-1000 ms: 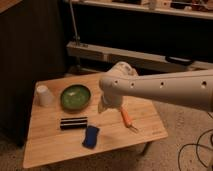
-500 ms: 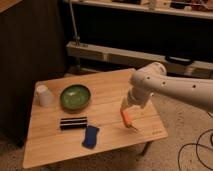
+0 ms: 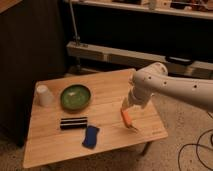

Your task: Drag the pepper across the table

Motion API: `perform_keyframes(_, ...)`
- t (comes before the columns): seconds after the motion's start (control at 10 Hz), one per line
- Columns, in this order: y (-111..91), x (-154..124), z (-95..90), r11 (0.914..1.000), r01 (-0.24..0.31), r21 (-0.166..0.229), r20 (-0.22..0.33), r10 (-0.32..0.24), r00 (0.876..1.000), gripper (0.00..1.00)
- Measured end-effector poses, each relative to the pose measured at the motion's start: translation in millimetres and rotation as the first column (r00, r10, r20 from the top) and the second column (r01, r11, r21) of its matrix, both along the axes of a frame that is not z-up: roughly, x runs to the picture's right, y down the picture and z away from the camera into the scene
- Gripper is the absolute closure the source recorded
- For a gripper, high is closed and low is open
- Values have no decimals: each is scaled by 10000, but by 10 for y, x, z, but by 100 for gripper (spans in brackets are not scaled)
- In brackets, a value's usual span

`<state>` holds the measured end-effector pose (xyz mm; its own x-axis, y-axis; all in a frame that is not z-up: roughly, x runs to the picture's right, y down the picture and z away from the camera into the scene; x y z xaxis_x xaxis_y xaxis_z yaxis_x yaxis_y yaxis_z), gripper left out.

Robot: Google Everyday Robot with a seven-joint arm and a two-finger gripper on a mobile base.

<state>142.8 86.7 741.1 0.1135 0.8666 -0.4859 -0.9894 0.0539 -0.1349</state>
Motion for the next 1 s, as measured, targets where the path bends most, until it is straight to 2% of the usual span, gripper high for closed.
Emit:
perform_keyframes(0.5,417,48,499,9976,367,584,139,-376,9992,35)
perform_keyframes(0.8,657,-2,782,9984,329,450,504,-352,9981,35)
perform_keyframes(1.0,729,-57,895,9985,302,455,465,-323,9984,35)
